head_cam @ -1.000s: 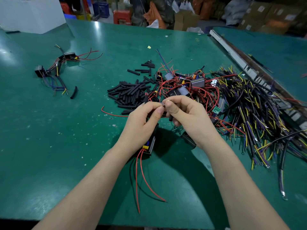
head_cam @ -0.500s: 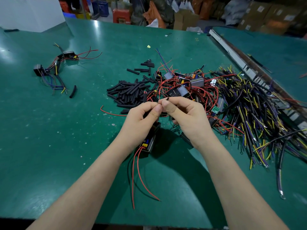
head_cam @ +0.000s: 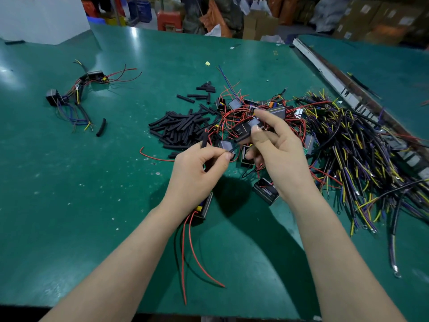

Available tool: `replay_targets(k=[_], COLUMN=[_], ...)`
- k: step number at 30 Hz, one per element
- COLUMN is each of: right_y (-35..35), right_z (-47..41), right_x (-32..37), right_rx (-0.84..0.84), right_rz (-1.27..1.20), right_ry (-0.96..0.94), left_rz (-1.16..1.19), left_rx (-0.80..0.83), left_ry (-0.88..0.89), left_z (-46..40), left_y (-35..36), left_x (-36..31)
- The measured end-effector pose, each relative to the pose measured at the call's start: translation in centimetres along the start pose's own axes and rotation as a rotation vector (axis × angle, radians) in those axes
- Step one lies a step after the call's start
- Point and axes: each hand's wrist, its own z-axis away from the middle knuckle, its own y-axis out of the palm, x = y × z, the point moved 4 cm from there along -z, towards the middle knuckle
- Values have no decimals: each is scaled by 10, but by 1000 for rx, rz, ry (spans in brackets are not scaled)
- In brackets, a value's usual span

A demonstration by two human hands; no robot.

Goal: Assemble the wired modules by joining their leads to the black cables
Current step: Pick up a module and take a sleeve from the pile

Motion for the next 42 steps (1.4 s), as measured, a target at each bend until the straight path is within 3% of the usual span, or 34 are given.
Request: replay_targets(k=[3, 7, 11, 22, 29, 34, 42], right_y=[-4, -7, -3, 3, 11, 7, -2], right_z=[0, 3, 6, 6, 4, 3, 1], right_x=[-1, 6, 9, 5, 0, -2, -4], right_rx=[-104, -173, -225, -204, -20, -73, -108], right_rz=[52, 379, 410, 254, 22, -19, -41], right_ry=[-24, -238, -319, -192, -14, 1, 66], left_rz=[-24, -36, -32, -7, -41, -68, -120], left_rx=[-16, -73, -103, -65, -9, 89, 216], left_ry=[-11, -33, -58, -13, 26, -51, -23], left_z=[1, -1, -1, -1, 1, -1, 2], left_y=[0, -3, -3, -2, 2, 5, 1], left_x=[-1, 1, 3, 0, 0, 8, 11])
